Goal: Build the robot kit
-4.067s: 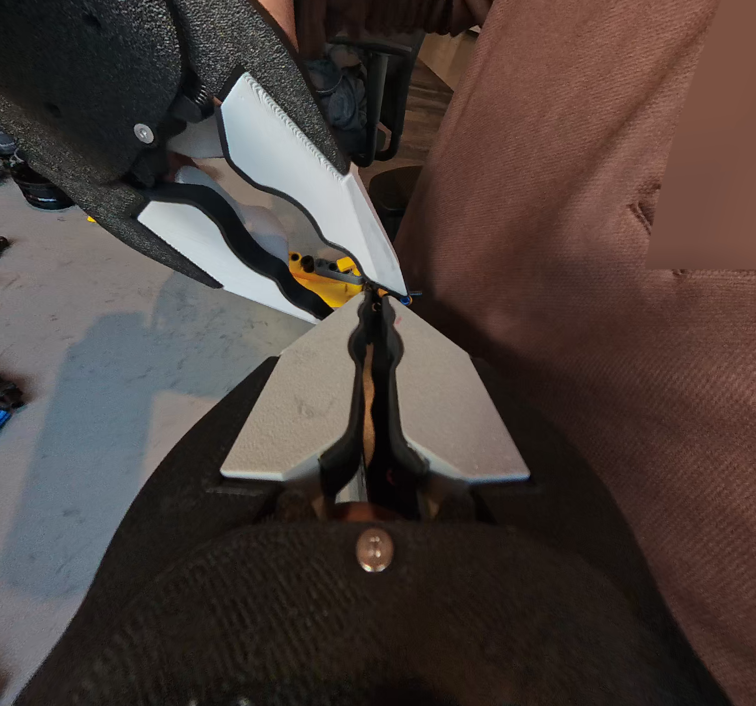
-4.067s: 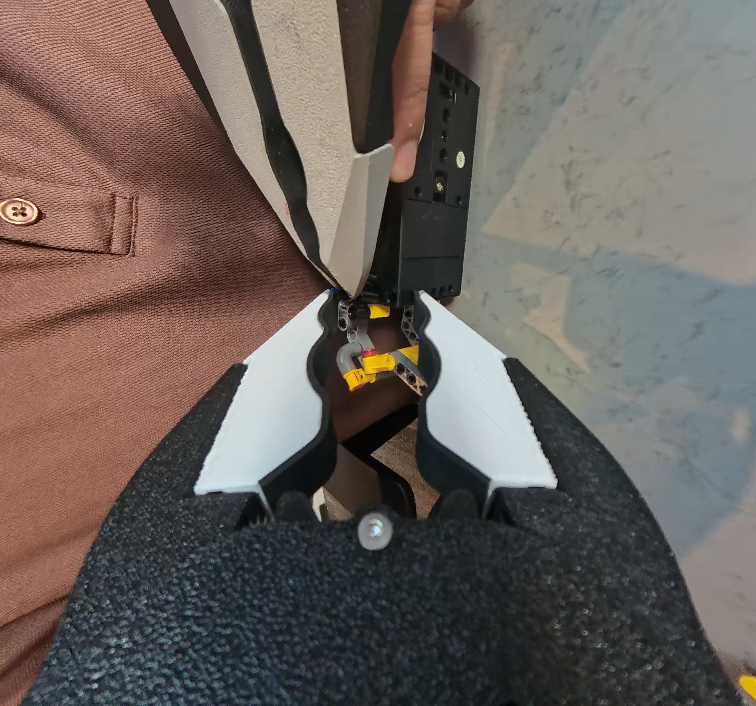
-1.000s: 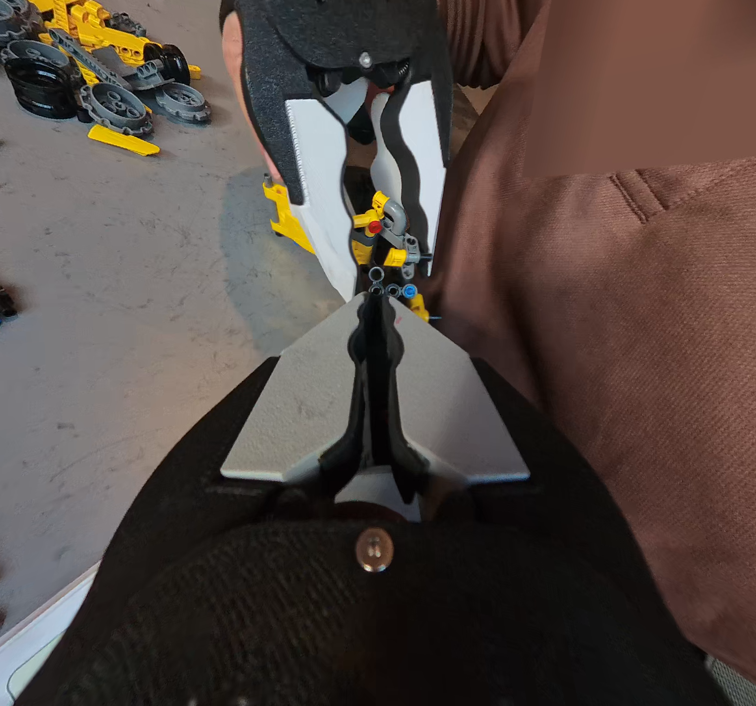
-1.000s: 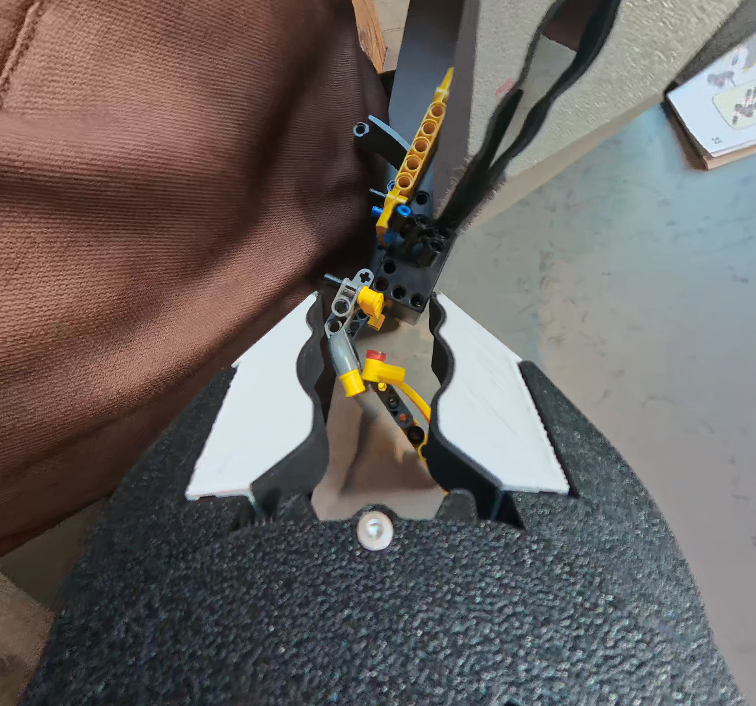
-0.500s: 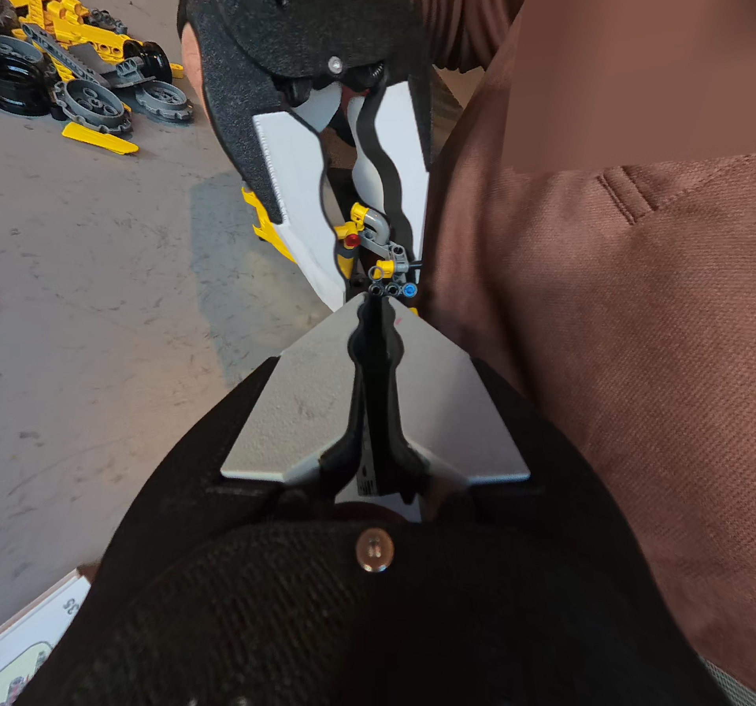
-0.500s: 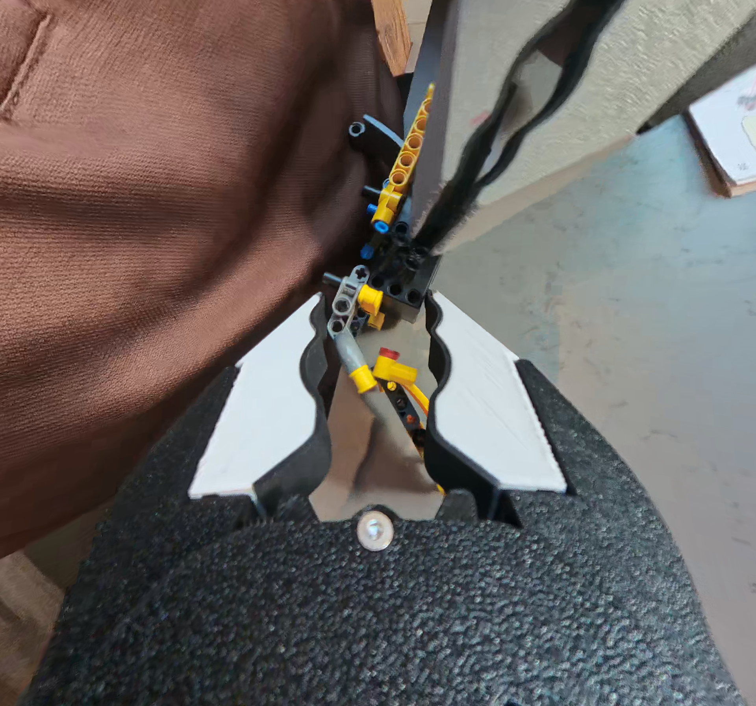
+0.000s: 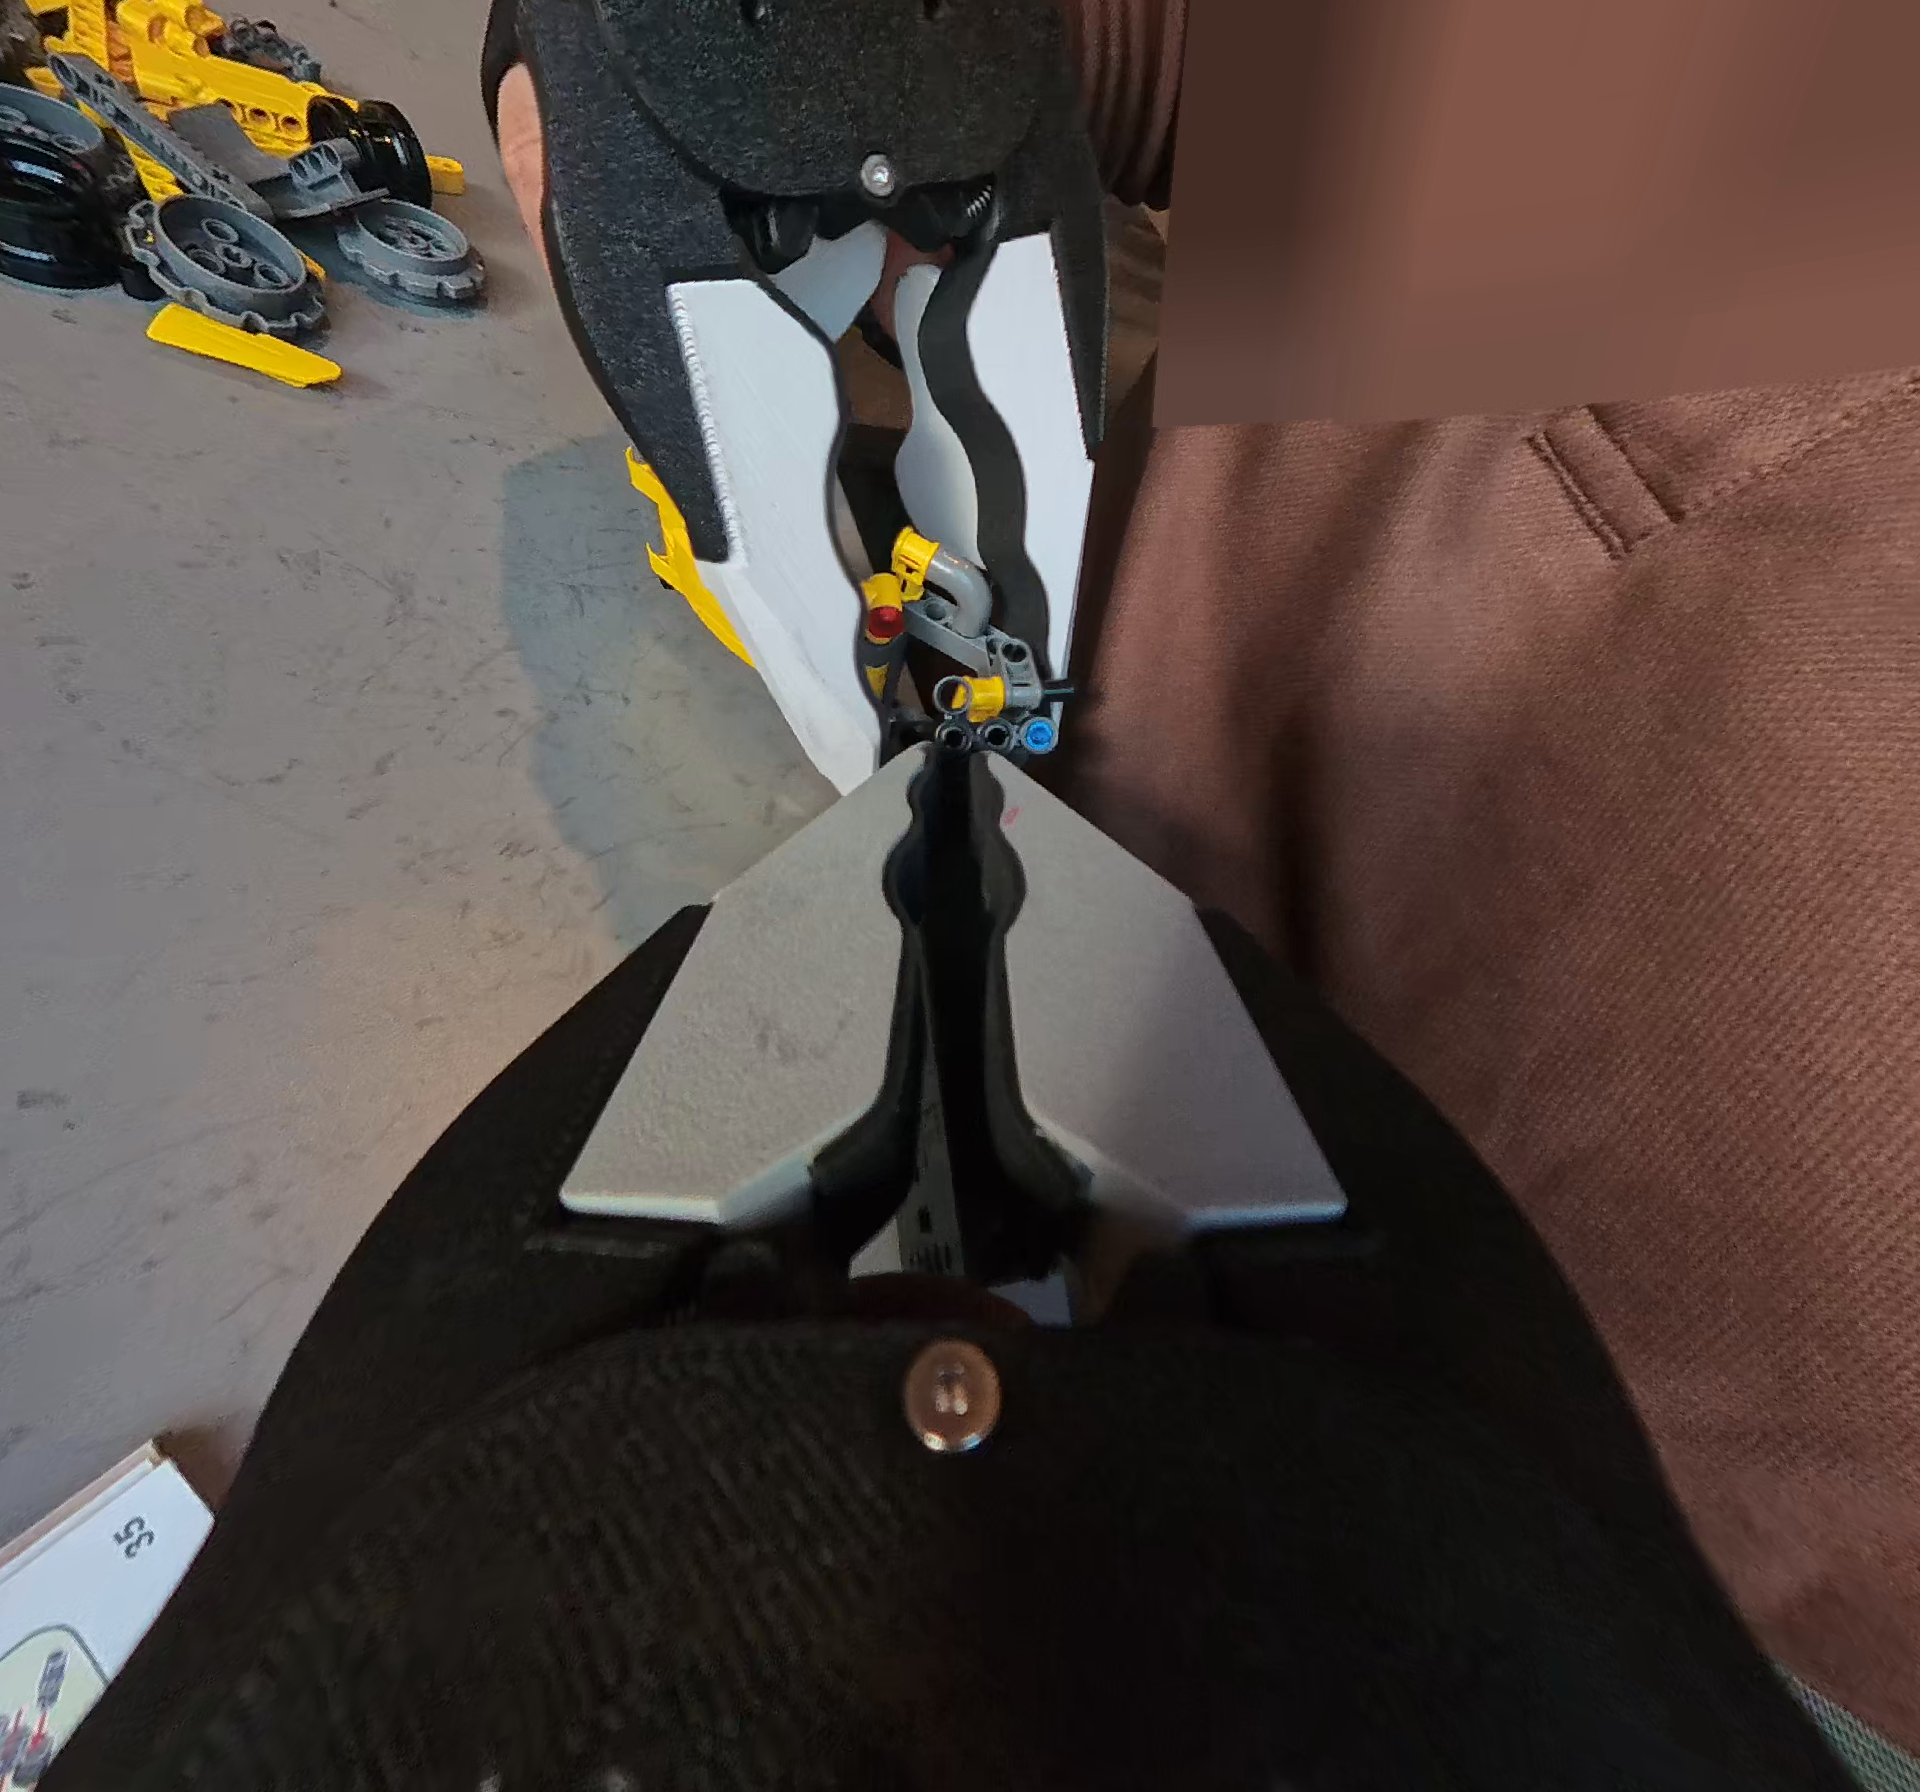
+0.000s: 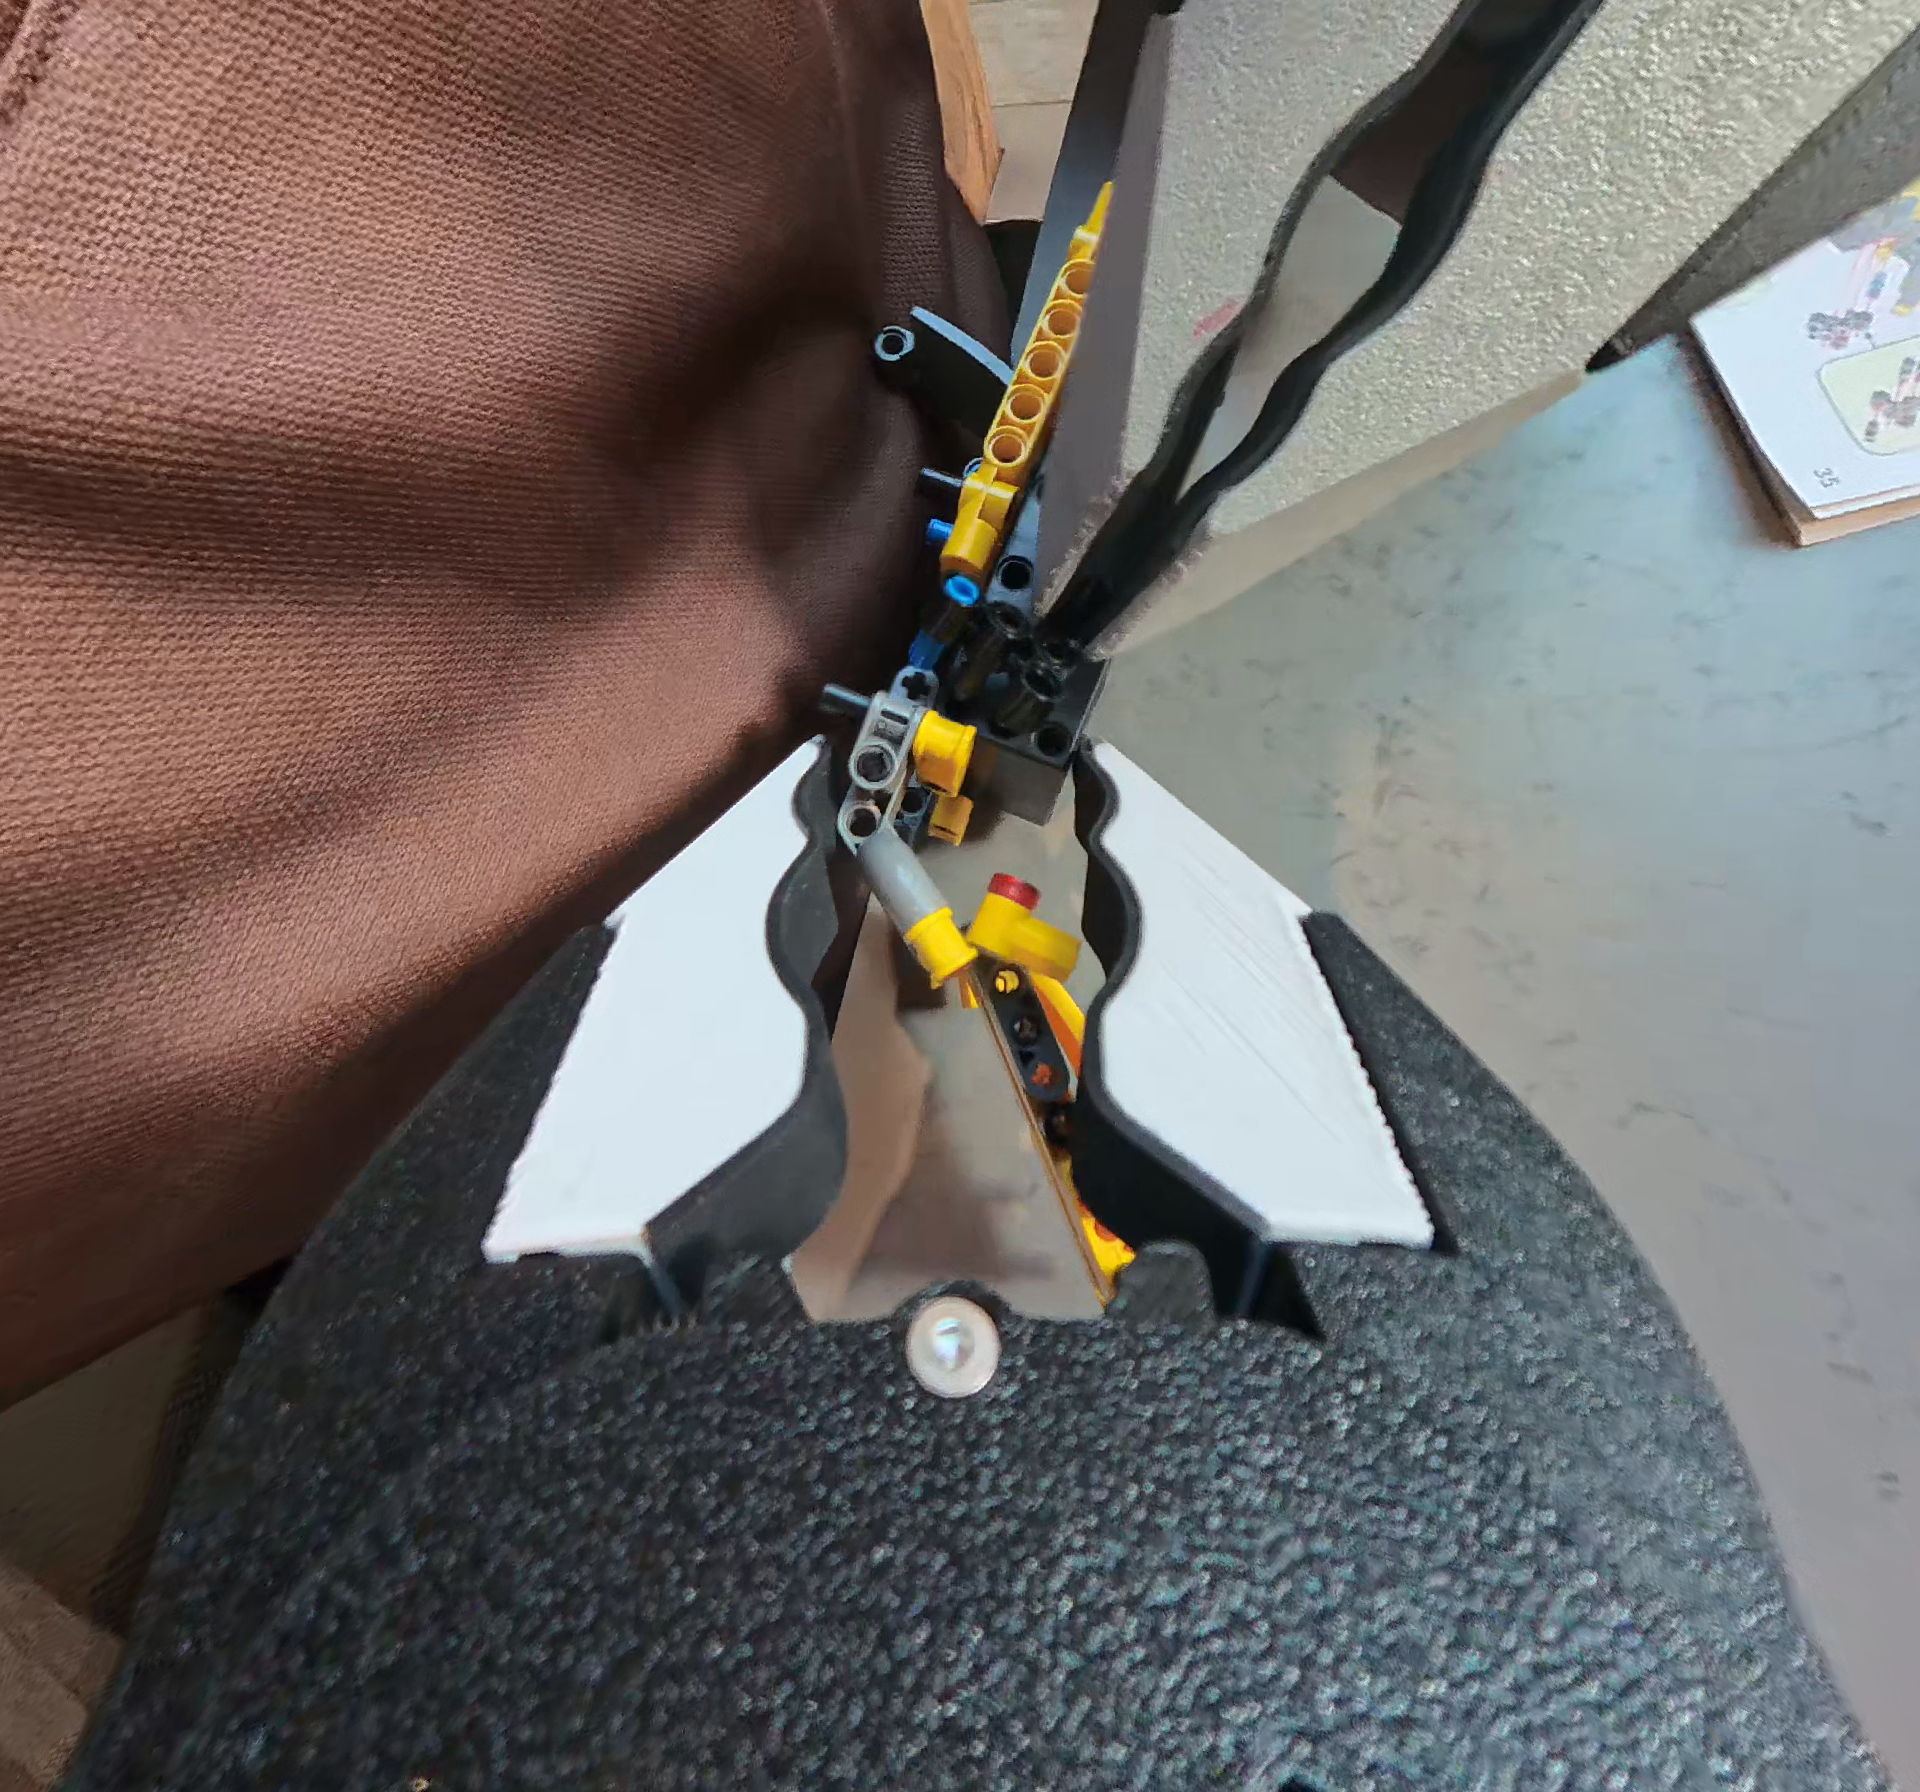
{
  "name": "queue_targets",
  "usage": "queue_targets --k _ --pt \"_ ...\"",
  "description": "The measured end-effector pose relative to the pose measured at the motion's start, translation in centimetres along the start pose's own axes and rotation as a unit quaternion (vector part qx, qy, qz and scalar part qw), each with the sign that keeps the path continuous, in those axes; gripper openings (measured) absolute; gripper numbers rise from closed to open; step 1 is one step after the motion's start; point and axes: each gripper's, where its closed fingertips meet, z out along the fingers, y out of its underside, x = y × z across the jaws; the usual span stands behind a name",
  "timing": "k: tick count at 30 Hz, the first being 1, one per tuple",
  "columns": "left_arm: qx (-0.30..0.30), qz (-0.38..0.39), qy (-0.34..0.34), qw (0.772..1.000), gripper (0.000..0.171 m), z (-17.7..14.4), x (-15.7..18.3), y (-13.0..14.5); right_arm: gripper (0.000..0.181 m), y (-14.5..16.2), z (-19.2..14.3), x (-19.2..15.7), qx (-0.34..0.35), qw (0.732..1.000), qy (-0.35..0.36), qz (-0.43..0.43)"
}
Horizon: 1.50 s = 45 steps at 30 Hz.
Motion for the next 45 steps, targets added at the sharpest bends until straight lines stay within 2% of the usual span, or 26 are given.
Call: queue_targets --k 3,5,12,18,22,26,30,33,36,39,42,45 --pt "0.0 0.002 -0.008 1.0 0.002 -0.3 0.0 -0.1 0.042 -0.1 -0.5 0.4 0.013 0.999 0.001 0.033" --pt "0.0 0.004 -0.019 1.0 0.002 -0.5 -0.2 -0.2 0.053 -0.6 -1.4 0.3 0.038 0.999 0.005 0.037" --pt "0.011 -0.026 -0.044 0.999 0.001 -0.7 -1.4 -0.7 0.062 -2.1 -4.3 1.5 0.115 0.988 0.077 0.068" --pt "-0.008 -0.031 -0.04 0.999 0.001 -0.4 -1.2 -0.7 0.053 -2.0 -4.5 2.0 0.089 0.972 0.217 -0.019" --pt "-0.025 -0.032 -0.042 0.998 0.001 -0.3 -1.2 -0.7 0.055 -2.4 -3.6 0.6 0.072 0.972 0.214 -0.059" --pt "-0.033 -0.05 -0.038 0.997 0.001 0.0 -1.3 -0.5 0.054 -1.8 -2.9 0.9 0.013 0.959 0.255 -0.123" --pt "-0.046 -0.045 -0.047 0.997 0.001 -0.1 -1.3 -0.5 0.054 -1.4 -3.4 1.7 -0.047 0.925 0.324 -0.194" --pt "-0.051 -0.044 -0.051 0.996 0.001 -0.1 -1.3 -0.4 0.05 -1.8 -3.2 1.5 -0.062 0.9 0.36 -0.237" --pt "-0.053 -0.042 -0.053 0.996 0.001 0.0 -1.3 -0.4 0.05 -1.6 -2.4 1.5 -0.073 0.886 0.387 -0.243" --pt "-0.058 -0.045 -0.053 0.996 0.001 -0.1 -1.4 -0.4 0.048 -1.1 -2.4 2.3 -0.09 0.86 0.437 -0.247" --pt "-0.07 -0.047 -0.059 0.995 0.001 -0.3 -1.8 -0.3 0.04 -1.0 -2.3 2.4 -0.088 0.847 0.458 -0.256" --pt "-0.079 -0.05 -0.055 0.994 0.001 -0.4 -1.9 -0.3 0.039 -1.1 -2.2 2.4 -0.098 0.839 0.463 -0.268"
